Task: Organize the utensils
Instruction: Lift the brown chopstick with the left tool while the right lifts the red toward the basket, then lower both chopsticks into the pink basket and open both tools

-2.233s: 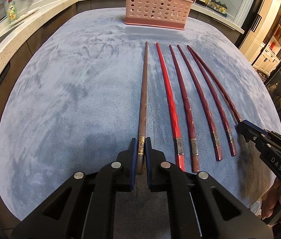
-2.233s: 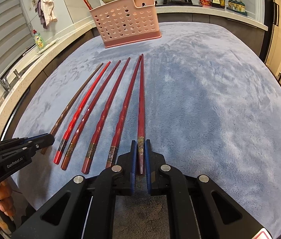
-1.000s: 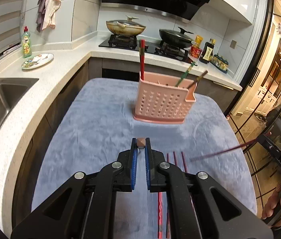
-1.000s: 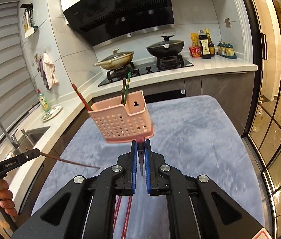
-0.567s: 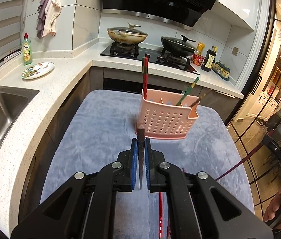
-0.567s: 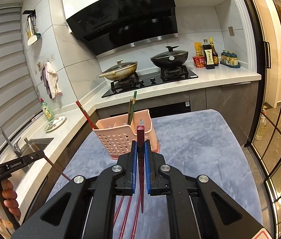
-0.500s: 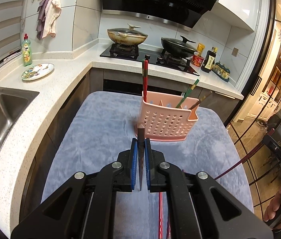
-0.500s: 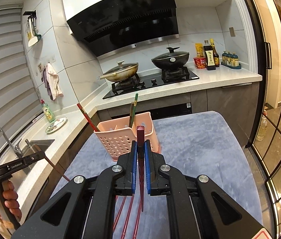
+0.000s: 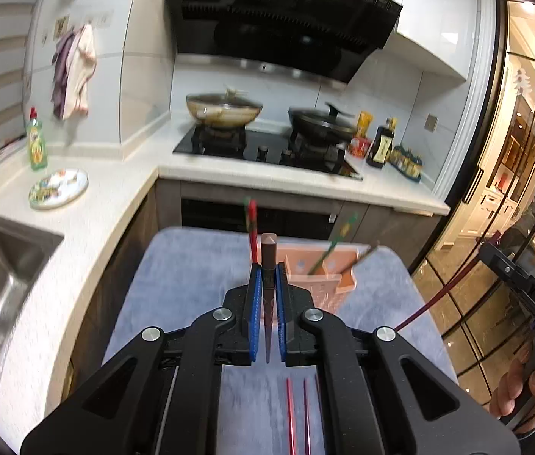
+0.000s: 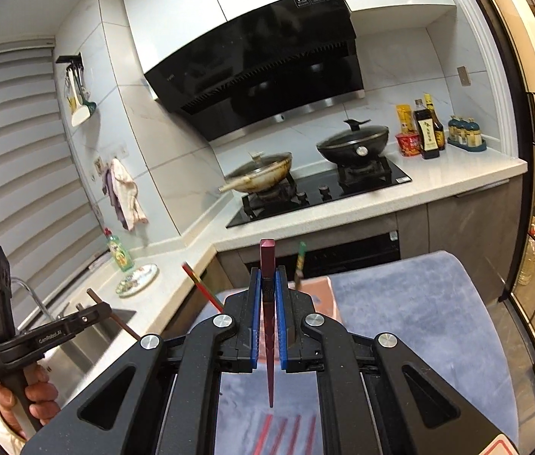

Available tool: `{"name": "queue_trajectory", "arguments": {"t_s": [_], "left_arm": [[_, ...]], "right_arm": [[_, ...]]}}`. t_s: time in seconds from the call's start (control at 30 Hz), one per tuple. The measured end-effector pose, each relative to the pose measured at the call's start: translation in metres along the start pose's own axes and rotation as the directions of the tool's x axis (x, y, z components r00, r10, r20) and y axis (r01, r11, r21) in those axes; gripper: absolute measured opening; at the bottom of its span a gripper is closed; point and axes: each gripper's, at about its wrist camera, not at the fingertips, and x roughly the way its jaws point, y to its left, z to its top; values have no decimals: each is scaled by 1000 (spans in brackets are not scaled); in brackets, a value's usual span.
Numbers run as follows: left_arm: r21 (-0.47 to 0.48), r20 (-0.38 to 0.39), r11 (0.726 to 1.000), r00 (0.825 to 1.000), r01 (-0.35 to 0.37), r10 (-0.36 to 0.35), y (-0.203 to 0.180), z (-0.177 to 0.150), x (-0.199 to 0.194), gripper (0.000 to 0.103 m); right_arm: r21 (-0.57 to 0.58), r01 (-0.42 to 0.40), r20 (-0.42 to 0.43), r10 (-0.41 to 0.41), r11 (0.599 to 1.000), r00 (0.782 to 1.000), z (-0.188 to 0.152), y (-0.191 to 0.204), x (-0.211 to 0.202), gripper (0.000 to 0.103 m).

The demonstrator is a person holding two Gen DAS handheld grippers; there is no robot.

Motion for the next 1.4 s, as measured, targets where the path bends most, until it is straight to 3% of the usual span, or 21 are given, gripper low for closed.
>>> {"name": "queue_trajectory", "arguments": {"t_s": [0.27,0.5,0.87,1.3,1.4], "left_arm": [[18,101,1000,995,17,-18,-16,57,6,7],[16,148,1000,989,13,-15,-21,81,36,7],[11,107,1000,994,-3,2,-17,68,99,7],[-18,49,1000,999,-16,17,-1,43,122,9],[-23,48,999,998,-30,31,1,40,118,29]], "right_arm": [[6,-34,89,33,999,996,51,16,32,7],[30,4,96,-7,1000,995,62,3,73,7],[54,61,-2,-61,997,998,29,-22,127,7],[34,95,-63,-93,995,994,1,-22,141,9],[33,98,-53,-96,995,994,1,-21,134,14]]}}
